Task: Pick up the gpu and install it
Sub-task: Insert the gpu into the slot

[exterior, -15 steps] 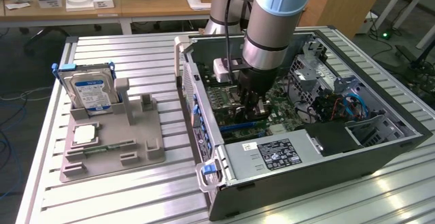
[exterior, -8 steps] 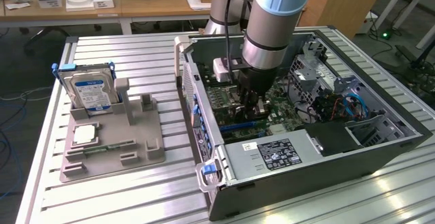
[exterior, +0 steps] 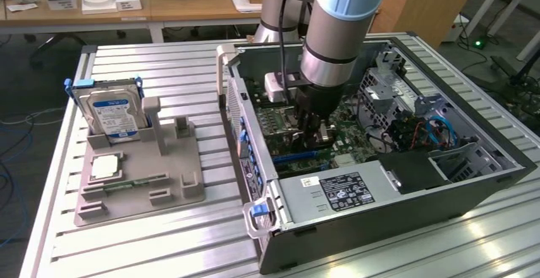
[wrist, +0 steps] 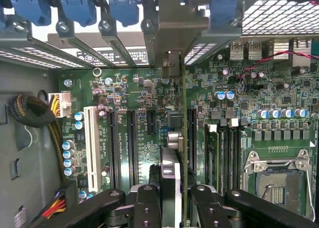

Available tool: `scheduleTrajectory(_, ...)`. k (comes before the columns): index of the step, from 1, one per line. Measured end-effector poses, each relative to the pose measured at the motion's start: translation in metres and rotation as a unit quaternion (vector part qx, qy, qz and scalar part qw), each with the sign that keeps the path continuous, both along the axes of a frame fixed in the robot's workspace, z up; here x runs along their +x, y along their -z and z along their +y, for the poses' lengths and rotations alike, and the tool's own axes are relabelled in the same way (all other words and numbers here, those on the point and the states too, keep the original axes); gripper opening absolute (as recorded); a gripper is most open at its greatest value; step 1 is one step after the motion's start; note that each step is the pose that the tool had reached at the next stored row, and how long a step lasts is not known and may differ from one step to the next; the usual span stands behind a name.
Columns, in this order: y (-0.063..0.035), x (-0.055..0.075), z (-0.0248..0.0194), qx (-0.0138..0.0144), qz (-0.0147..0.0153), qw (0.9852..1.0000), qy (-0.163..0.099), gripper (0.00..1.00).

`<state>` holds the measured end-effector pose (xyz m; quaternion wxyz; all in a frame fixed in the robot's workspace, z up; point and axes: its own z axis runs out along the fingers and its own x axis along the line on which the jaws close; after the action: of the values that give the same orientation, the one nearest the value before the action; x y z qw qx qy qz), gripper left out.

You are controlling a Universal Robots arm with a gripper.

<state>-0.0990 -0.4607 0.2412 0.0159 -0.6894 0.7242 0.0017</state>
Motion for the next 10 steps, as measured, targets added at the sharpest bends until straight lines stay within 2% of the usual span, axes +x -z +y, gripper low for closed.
scheduleTrajectory(10,0.0027,0.0000,0.0000,0.0000,0.0000,1.0000,0.000,0.28)
